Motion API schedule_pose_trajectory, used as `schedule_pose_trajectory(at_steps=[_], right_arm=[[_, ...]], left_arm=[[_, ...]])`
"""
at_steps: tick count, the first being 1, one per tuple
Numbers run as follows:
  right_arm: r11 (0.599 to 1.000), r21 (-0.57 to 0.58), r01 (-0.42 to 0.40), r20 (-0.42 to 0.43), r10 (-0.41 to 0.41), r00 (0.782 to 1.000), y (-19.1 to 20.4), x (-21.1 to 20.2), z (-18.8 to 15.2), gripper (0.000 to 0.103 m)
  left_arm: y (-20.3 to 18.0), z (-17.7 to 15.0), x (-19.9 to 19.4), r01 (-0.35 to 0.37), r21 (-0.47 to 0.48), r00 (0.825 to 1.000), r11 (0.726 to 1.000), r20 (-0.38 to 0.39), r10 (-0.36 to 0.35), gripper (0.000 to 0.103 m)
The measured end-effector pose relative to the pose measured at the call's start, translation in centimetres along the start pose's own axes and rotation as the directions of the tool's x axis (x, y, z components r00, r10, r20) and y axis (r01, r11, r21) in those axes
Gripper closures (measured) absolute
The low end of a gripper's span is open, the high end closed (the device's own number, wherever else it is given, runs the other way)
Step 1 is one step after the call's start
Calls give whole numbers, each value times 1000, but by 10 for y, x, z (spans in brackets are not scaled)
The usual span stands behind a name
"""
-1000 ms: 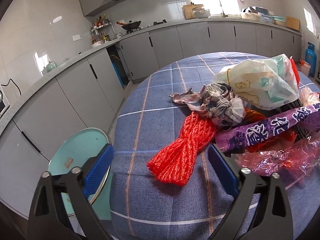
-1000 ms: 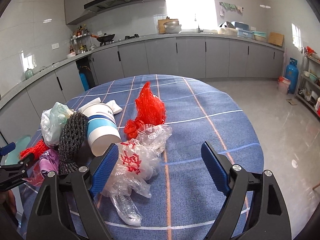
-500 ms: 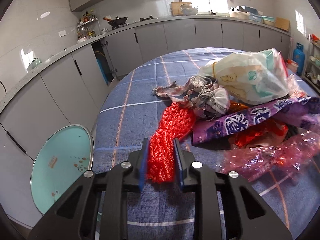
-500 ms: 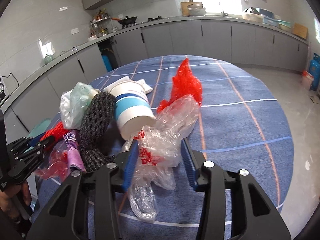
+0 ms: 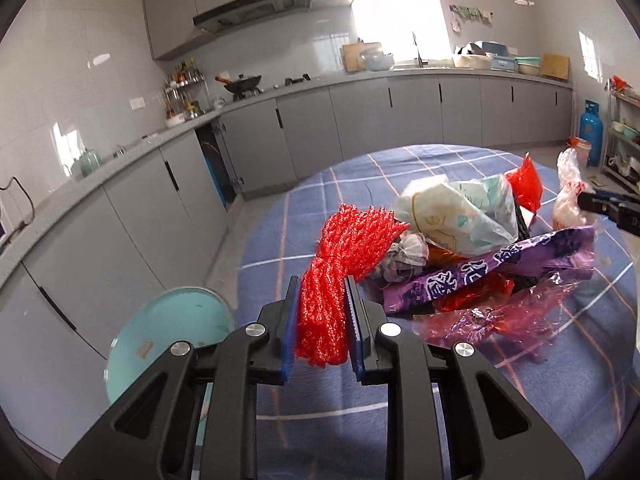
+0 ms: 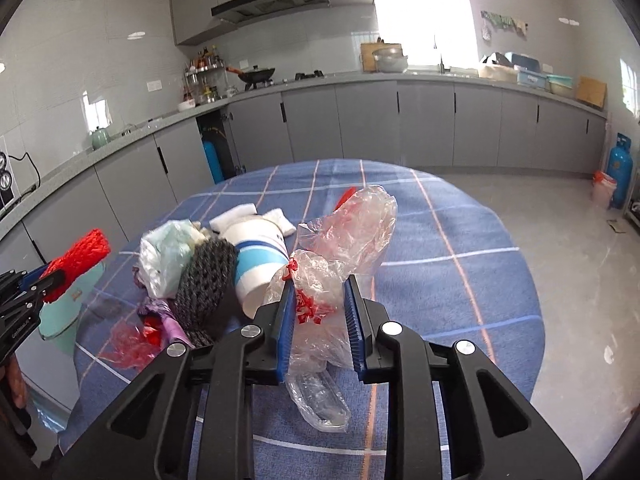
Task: Collect trash
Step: 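Carry the red net and clear bag with both grippers over the teal bin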
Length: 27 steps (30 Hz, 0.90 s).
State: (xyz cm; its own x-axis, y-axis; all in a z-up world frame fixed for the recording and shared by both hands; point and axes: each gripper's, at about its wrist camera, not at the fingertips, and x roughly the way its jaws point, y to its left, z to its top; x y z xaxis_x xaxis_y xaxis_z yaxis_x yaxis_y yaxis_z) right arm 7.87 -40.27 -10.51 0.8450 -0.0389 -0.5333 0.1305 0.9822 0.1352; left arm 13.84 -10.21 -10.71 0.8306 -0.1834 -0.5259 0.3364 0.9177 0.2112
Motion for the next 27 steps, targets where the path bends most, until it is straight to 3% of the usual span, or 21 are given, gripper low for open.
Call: schedule_pose_trajectory(at_steps=[10,16,27], right_arm=[[996,-68,-50,84,55,995,24,-36,21,79],[991,-103,-86,115,98,989,46,-45,30,79],[978,-139,-155,126,173,977,86,-39,35,79]], left_arm=[[32,1,-36,-92,-59,994,994,49,95,81],[47,8,-57,-124,-84,988,989,87,131,81],[74,4,-70,-204,-118,974,972,78,214,81]])
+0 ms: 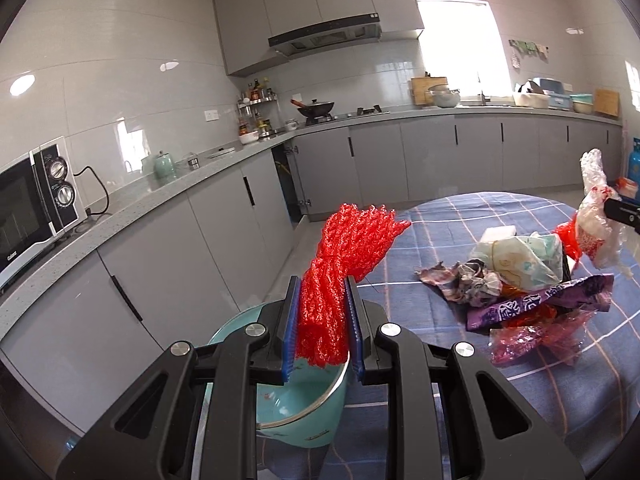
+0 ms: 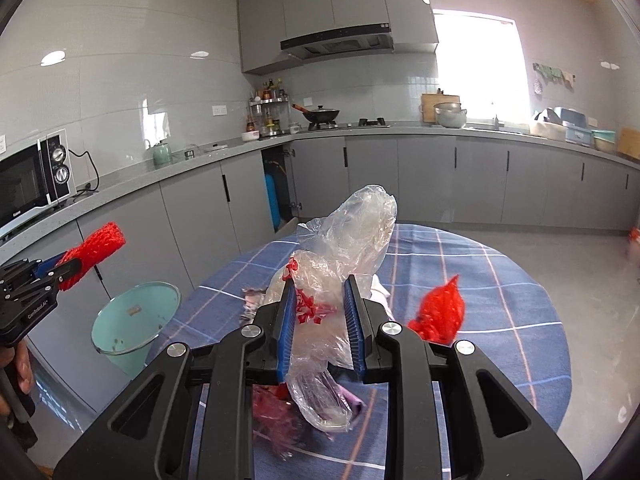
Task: Collect trash
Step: 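Carry the red net and clear bag with both grippers over the teal bin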
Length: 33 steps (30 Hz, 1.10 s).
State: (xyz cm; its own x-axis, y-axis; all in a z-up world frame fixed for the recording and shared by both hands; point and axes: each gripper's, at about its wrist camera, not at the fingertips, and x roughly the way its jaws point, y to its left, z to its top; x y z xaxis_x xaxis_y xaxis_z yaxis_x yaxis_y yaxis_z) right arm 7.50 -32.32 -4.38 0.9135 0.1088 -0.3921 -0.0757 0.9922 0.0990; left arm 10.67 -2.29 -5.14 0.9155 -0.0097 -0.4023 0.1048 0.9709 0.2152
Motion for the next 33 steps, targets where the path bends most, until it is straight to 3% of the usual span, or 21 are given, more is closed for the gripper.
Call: schedule_pose_trajectory(at_steps=[18,33], right_arm=[[988,-67,-136,12,138,990,60,31,18,79],[968,-123,-220,2,221,975,103,53,28,79]], left_arm=[[43,3,-18,-66,-68,997,996,22,67,81],[89,3,-8,-150,-128,989,980,2,151,81]])
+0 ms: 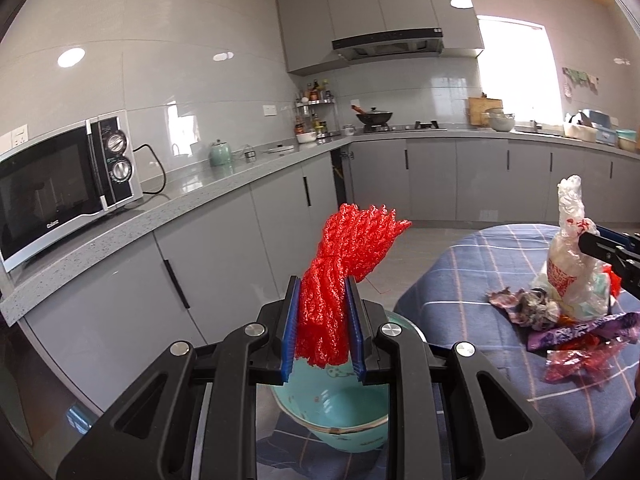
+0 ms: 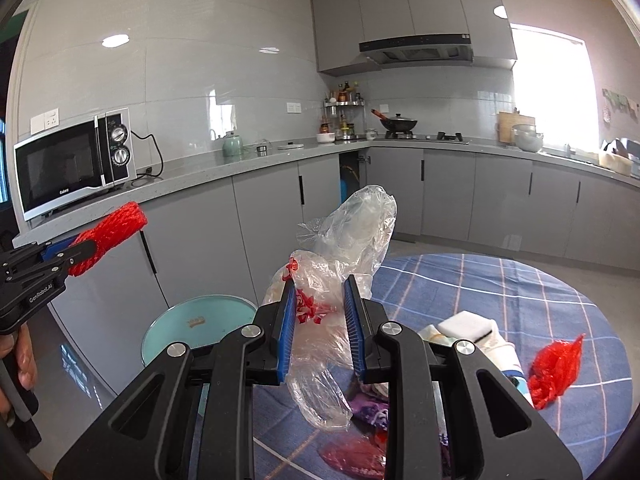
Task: Collect trash
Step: 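Carry the red net and clear bag with both grippers over the teal bin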
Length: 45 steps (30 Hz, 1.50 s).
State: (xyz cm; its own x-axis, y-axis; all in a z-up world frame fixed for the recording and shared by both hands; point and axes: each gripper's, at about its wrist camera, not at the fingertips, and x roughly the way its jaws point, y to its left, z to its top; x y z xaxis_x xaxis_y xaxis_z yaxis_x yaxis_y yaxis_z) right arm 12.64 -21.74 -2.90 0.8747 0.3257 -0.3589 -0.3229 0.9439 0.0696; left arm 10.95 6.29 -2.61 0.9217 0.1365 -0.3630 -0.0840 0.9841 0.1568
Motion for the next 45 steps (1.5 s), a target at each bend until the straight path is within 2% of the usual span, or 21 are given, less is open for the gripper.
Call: schedule_pose_trajectory(at_steps=[19,45], right_arm=[[996,-46,-82,-36,80,996,31,46,6,79],[979,-88,-186,-97,177,979,74,99,8,79]], left_arm=[[31,-6,25,-69,-32,997,997,-42,67,80],[41,-6,52,-127,-45,989,991,-83,123,78]])
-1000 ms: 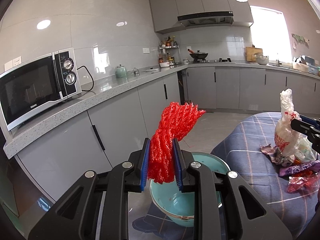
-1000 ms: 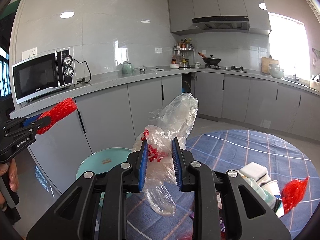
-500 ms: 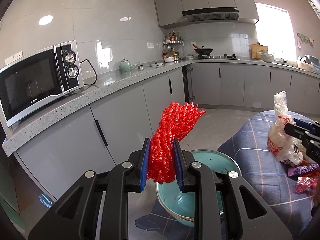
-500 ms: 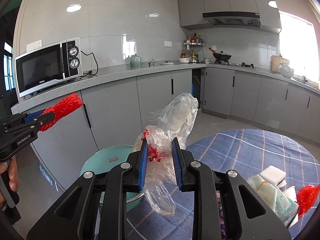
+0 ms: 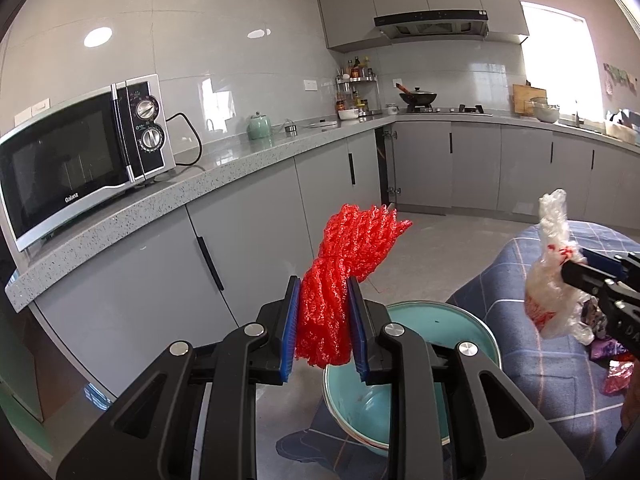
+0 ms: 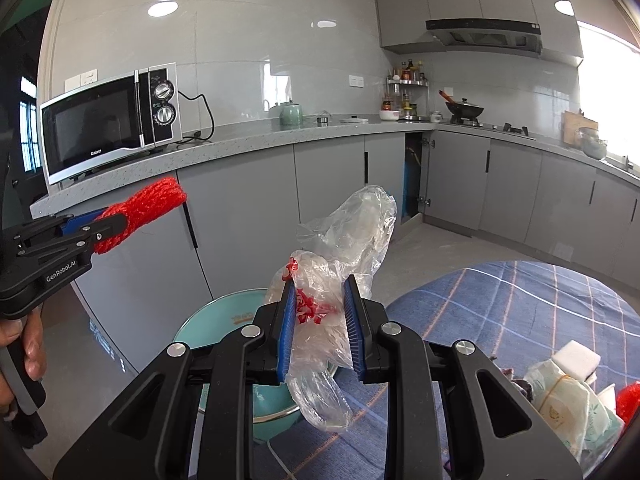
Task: Collect trash
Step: 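Carry the red net and clear bag with both grippers over the teal bin, then open both grippers to drop the red net and clear bag into the bin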
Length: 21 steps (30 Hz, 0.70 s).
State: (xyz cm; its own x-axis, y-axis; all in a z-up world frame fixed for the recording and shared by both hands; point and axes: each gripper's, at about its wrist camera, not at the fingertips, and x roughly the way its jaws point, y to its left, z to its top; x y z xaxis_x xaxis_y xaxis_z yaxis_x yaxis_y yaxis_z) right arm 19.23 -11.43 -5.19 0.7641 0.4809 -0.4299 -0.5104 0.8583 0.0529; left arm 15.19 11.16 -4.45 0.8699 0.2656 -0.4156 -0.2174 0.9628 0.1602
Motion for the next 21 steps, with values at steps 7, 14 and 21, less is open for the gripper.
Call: schedule_pose_trajectory(at_steps=[7,14,21], right_arm=[[1000,-15,-16,-2,16,1000,8,14,1,79],[999,-28,-21,-5,21,1000,11,25,5,79],[999,-41,-32,-22,32,999,18,40,5,79]], left_arm=[[4,-1,5,-4,-8,1000,1000,-11,4,78],[1,-3,12,-3,-5,1000,1000,-25,3,78],[0,-4,19,0,-2,999,1000,-37,0,78]])
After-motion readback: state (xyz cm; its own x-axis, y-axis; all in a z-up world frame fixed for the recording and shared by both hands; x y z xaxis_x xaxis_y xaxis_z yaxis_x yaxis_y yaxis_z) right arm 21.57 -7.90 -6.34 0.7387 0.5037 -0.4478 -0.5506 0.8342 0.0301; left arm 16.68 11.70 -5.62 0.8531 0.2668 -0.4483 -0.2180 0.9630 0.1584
